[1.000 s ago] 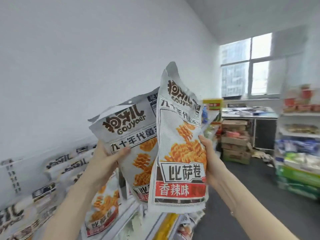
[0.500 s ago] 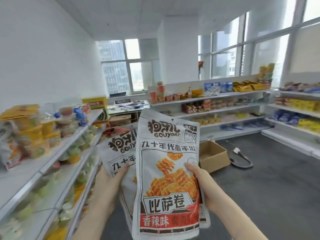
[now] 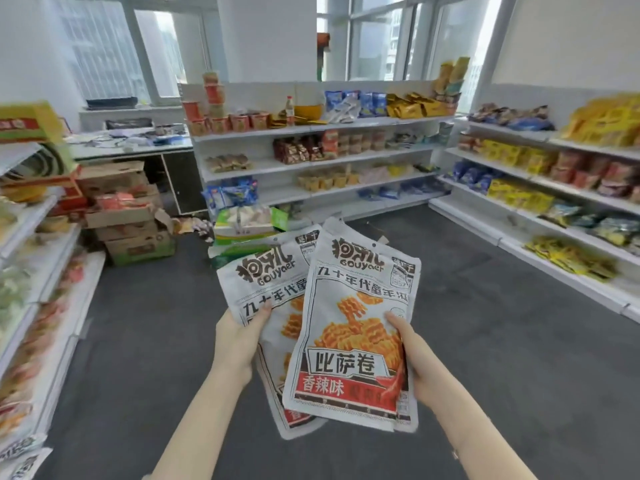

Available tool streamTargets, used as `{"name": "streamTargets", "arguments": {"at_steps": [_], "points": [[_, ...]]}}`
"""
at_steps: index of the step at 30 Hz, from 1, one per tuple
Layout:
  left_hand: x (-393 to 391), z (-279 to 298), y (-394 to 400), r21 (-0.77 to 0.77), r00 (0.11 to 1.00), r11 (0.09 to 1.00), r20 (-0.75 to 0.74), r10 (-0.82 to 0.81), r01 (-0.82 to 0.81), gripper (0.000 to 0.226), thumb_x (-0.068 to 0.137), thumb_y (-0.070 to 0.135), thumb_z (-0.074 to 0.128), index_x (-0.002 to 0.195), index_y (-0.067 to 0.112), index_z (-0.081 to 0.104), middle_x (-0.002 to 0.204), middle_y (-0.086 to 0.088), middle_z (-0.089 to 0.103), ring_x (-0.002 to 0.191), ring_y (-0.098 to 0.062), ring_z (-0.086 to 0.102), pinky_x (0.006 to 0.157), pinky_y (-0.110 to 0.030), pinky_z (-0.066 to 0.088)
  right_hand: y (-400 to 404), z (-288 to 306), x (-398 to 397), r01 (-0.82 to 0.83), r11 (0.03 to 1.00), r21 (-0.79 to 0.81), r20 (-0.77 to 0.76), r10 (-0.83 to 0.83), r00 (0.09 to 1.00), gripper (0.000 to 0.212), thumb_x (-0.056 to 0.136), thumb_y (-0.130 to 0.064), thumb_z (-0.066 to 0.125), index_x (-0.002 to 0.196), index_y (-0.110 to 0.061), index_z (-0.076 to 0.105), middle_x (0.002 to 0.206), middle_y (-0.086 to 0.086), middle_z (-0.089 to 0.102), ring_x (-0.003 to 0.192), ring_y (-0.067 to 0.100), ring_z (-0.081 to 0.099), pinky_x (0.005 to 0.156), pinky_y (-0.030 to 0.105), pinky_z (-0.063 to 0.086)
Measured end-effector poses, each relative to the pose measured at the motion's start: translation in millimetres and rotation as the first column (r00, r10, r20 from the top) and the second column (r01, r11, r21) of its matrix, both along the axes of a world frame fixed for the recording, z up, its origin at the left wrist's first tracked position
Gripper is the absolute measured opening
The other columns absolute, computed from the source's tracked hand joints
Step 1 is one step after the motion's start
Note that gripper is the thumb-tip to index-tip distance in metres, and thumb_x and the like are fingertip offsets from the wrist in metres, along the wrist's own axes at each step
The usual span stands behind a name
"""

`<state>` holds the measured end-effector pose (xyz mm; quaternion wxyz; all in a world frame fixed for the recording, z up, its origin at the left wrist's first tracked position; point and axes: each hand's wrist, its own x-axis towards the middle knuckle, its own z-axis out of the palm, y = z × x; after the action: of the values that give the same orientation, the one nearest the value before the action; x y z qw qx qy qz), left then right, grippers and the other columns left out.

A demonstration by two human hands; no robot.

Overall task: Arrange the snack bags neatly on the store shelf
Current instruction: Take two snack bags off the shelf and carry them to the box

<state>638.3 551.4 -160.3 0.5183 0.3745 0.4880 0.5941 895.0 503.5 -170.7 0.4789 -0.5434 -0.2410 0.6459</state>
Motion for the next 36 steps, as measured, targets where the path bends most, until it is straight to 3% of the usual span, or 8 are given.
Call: {"name": "streamTargets", "arguments": {"at_steps": [6, 10, 14, 17, 25, 34, 36], "points": [[65.2, -37.3, 137.4, -0.104, 0.995, 0.990, 0.020, -0.096, 0.097, 0.032, 0.085, 0.016, 0.072, 0.116, 0.013, 0.067, 0.109, -0.006, 0.075, 0.102, -0.026, 0.070, 0.091, -0.046, 0.055, 120.8, -38.6, 66.4, 0.000, 0.996, -0.095, -0.101, -0.009, 0.995, 0.062, 0.080, -0.053, 0.062, 0.125, -0.011, 0.063, 0.121, 0.022, 0.069, 0.114, 0.042, 0.063, 0.105, 0.055, 0.044], [113.6, -60.0, 237.4, -0.221, 0.988, 0.964, 0.083, -0.132, 0.147, 0.026, 0.086, 0.014, 0.070, 0.112, 0.013, 0.067, 0.103, -0.008, 0.076, 0.095, -0.027, 0.073, 0.079, -0.039, 0.058, 210.4, -50.9, 109.9, 0.005, 0.990, -0.144, -0.130, -0.023, 0.991, 0.056, 0.087, -0.050, 0.058, 0.123, -0.007, 0.063, 0.119, 0.025, 0.069, 0.099, 0.041, 0.070, 0.095, 0.052, 0.050], [158.3, -78.4, 335.7, -0.339, 0.979, 0.923, 0.153, -0.136, 0.182, 0.026, 0.087, 0.013, 0.070, 0.113, 0.009, 0.067, 0.104, -0.013, 0.075, 0.093, -0.029, 0.072, 0.076, -0.039, 0.057, 306.5, -60.4, 155.7, 0.020, 0.977, -0.215, -0.068, -0.035, 0.997, 0.063, 0.081, -0.052, 0.065, 0.126, -0.008, 0.062, 0.121, 0.024, 0.068, 0.111, 0.042, 0.064, 0.104, 0.055, 0.045], [187.3, -90.3, 405.5, -0.408, 0.977, 0.898, 0.190, -0.095, 0.167, 0.025, 0.086, 0.011, 0.070, 0.111, 0.008, 0.067, 0.097, -0.012, 0.075, 0.089, -0.028, 0.071, 0.072, -0.037, 0.056, 379.9, -73.3, 188.9, 0.011, 0.966, -0.258, -0.041, -0.022, 0.999, 0.065, 0.080, -0.055, 0.066, 0.125, -0.009, 0.063, 0.121, 0.023, 0.068, 0.119, 0.043, 0.060, 0.106, 0.056, 0.043], [244.4, -123.6, 602.5, -0.487, 0.979, 0.871, 0.199, 0.048, 0.056, 0.031, 0.085, 0.012, 0.071, 0.115, 0.005, 0.067, 0.101, -0.013, 0.075, 0.091, -0.028, 0.071, 0.073, -0.036, 0.055, 613.5, -99.1, 251.9, -0.086, 0.948, -0.305, 0.054, 0.107, 0.993, 0.059, 0.086, -0.054, 0.061, 0.122, -0.007, 0.064, 0.114, 0.021, 0.072, 0.108, 0.040, 0.067, 0.102, 0.053, 0.048], [257.3, -158.0, 827.8, -0.570, 0.947, 0.807, 0.149, 0.286, -0.154, 0.028, 0.087, 0.012, 0.069, 0.114, 0.005, 0.065, 0.097, -0.010, 0.072, 0.085, -0.025, 0.069, 0.070, -0.034, 0.055, 881.3, -124.1, 261.3, -0.142, 0.930, -0.340, 0.142, 0.200, 0.970, 0.048, 0.089, -0.051, 0.059, 0.111, -0.008, 0.066, 0.101, 0.018, 0.076, 0.094, 0.036, 0.072, 0.096, 0.050, 0.053], [253.0, -179.6, 879.3, -0.593, 0.937, 0.780, 0.117, 0.329, -0.200, 0.030, 0.087, 0.012, 0.069, 0.116, 0.004, 0.065, 0.103, -0.012, 0.071, 0.092, -0.029, 0.069, 0.076, -0.038, 0.056, 935.0, -143.4, 255.9, -0.140, 0.926, -0.350, 0.158, 0.205, 0.966, 0.046, 0.090, -0.051, 0.059, 0.109, -0.009, 0.066, 0.098, 0.017, 0.077, 0.091, 0.035, 0.073, 0.096, 0.050, 0.054]]}}
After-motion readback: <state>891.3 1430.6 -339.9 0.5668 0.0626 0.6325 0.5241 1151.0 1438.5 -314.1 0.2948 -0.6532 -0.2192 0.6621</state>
